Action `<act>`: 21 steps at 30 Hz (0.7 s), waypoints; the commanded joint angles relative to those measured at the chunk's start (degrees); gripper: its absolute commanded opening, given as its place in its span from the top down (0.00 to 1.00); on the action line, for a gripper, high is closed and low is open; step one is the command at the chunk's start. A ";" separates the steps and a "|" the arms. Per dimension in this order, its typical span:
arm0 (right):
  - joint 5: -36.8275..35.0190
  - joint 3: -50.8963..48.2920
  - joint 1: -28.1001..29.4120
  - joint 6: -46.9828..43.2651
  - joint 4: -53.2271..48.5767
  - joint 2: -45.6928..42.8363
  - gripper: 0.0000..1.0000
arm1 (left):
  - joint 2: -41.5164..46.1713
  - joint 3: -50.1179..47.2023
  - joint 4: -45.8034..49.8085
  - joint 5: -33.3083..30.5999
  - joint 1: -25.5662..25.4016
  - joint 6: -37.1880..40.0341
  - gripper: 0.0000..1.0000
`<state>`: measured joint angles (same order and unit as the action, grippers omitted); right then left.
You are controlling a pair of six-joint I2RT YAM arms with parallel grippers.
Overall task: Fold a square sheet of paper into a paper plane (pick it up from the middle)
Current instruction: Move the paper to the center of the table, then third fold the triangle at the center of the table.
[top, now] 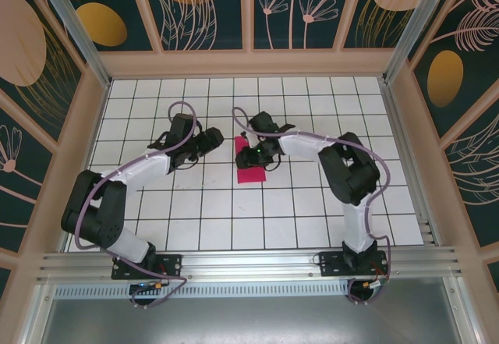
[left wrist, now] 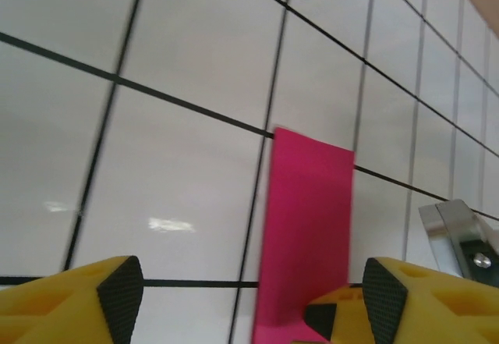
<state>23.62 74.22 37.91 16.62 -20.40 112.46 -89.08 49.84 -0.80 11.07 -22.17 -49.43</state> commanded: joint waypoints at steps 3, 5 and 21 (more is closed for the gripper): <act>-2.72 -8.94 -4.29 13.62 8.10 -12.99 0.44 | -2.95 -0.11 -8.31 10.42 -1.21 -0.51 0.41; -2.70 -13.29 -6.09 17.65 10.22 -16.55 0.42 | -4.25 0.50 -9.91 11.93 -2.22 -0.65 0.47; 3.45 -24.69 -9.02 28.20 16.07 -19.41 0.41 | -19.17 8.95 -7.90 14.15 -7.12 -0.17 0.64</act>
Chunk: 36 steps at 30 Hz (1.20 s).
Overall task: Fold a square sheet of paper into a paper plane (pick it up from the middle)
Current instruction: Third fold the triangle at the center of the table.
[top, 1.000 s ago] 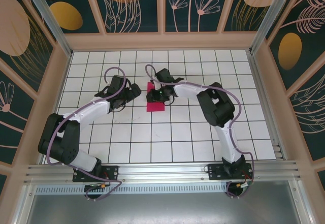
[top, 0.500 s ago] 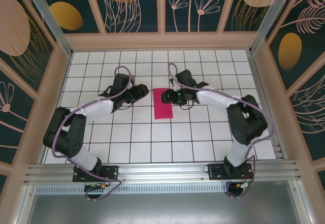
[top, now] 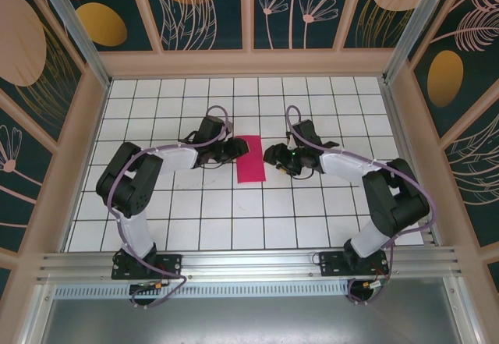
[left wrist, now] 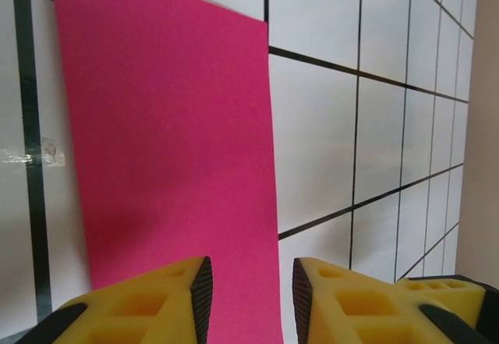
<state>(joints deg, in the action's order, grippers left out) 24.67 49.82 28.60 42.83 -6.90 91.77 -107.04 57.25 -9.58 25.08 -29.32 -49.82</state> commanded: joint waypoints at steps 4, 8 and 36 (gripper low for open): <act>2.89 0.25 0.83 1.74 1.98 3.02 0.43 | -2.72 1.92 2.25 -0.75 -0.01 0.20 0.64; 3.37 0.96 1.61 1.50 1.17 4.62 0.45 | -3.87 1.90 3.38 -1.50 -0.04 0.41 0.64; 8.27 -1.04 4.09 2.34 5.88 8.29 0.56 | -5.93 2.25 7.43 -4.25 -0.03 0.30 0.65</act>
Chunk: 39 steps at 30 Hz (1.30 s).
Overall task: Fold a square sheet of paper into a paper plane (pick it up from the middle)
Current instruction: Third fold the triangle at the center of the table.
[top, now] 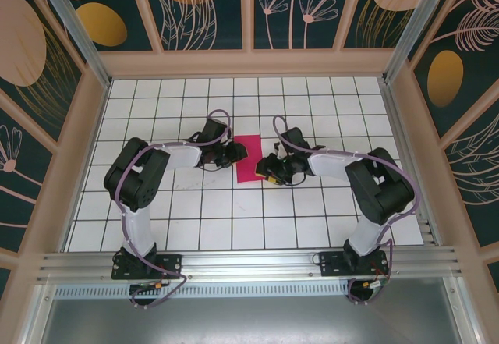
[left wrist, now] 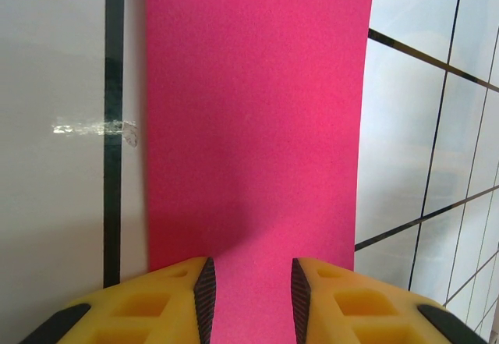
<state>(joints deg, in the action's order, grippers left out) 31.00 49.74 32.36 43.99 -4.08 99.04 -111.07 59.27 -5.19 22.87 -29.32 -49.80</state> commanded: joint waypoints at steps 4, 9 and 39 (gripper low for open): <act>1.32 -2.19 0.42 3.66 6.69 0.72 0.62 | -1.67 0.35 2.91 -1.68 -0.02 0.12 0.65; -1.49 -5.11 0.25 8.82 11.17 -1.06 0.72 | -0.50 0.85 3.07 -1.52 -0.02 0.29 0.65; -1.41 -3.96 -0.72 9.95 6.88 -3.77 1.00 | -4.84 7.33 8.84 -3.76 -0.02 7.17 0.67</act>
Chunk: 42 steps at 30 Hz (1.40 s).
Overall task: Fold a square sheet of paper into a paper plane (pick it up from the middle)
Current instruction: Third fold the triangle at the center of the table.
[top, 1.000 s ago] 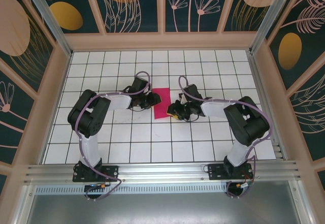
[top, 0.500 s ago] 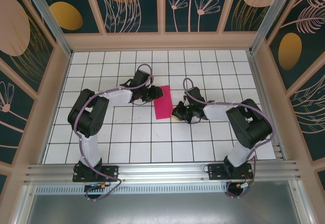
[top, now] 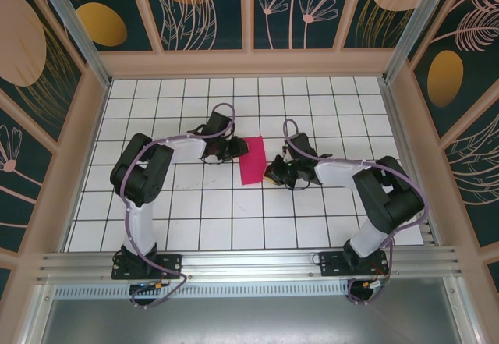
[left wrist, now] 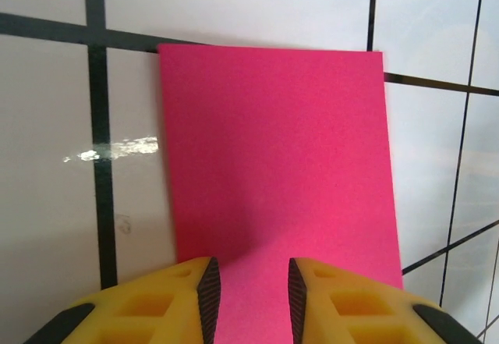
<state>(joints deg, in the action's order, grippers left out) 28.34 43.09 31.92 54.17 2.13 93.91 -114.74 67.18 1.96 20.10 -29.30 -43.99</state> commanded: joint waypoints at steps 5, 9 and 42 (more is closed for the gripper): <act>2.25 6.01 0.29 -0.73 0.98 3.56 0.99 | -1.54 -0.69 1.99 -1.03 -0.01 1.75 0.67; 2.89 8.83 0.42 -1.09 2.05 6.04 0.99 | -1.58 -0.56 2.26 -1.11 -0.01 1.98 0.67; 3.85 18.87 1.77 -4.79 2.35 18.69 0.99 | -1.27 0.47 3.78 -1.63 -0.06 2.32 0.70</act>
<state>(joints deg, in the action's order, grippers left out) 31.62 60.18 33.28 50.89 4.12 111.53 -114.76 67.31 2.55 19.42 -29.28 -42.44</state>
